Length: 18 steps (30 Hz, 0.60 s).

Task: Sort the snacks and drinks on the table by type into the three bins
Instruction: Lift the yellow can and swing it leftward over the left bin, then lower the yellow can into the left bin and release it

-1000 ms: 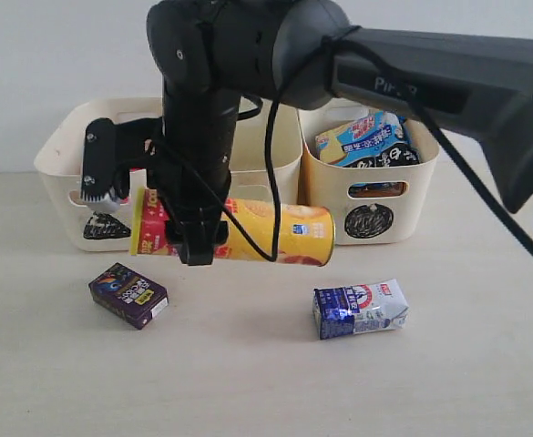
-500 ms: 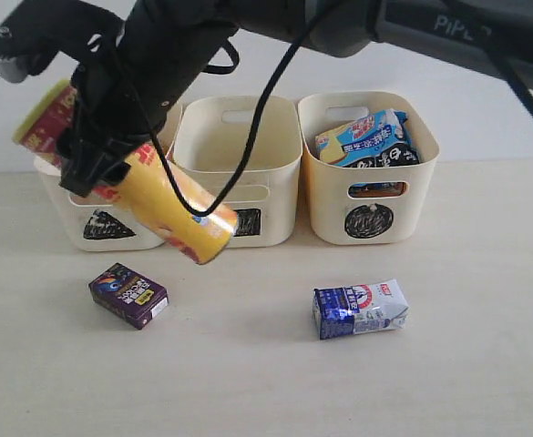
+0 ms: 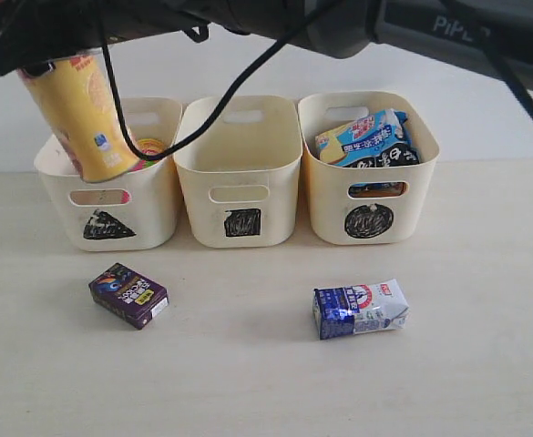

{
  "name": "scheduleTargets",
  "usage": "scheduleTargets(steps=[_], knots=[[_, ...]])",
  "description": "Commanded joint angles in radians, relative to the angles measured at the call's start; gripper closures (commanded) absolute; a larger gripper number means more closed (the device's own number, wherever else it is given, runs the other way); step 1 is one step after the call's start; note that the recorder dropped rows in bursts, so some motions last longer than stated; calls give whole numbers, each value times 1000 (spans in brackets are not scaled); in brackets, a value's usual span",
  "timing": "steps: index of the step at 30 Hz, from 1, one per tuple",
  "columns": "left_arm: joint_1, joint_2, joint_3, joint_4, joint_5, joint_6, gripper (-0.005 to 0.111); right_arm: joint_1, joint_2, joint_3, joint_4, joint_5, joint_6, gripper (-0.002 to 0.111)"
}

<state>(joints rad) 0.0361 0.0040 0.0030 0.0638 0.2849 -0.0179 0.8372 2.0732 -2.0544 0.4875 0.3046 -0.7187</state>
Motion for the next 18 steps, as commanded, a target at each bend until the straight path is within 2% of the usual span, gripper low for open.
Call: scheduleTargets(steps=[1,10,15,18], knots=[[1,-4,-3,-1,-7,-9,102,-1,18,-3,63,-168,9,108],[1,-4,-3,-1,-7,-9,102,1,159,-3,51,-507,7,108],[1,-4,-3,-1,-7,-9,102,1,230,-3,-37,-720,31,108],[1,-4,-3,-1,-7,-9,102,1,264,-3,-121,-811,118,108]])
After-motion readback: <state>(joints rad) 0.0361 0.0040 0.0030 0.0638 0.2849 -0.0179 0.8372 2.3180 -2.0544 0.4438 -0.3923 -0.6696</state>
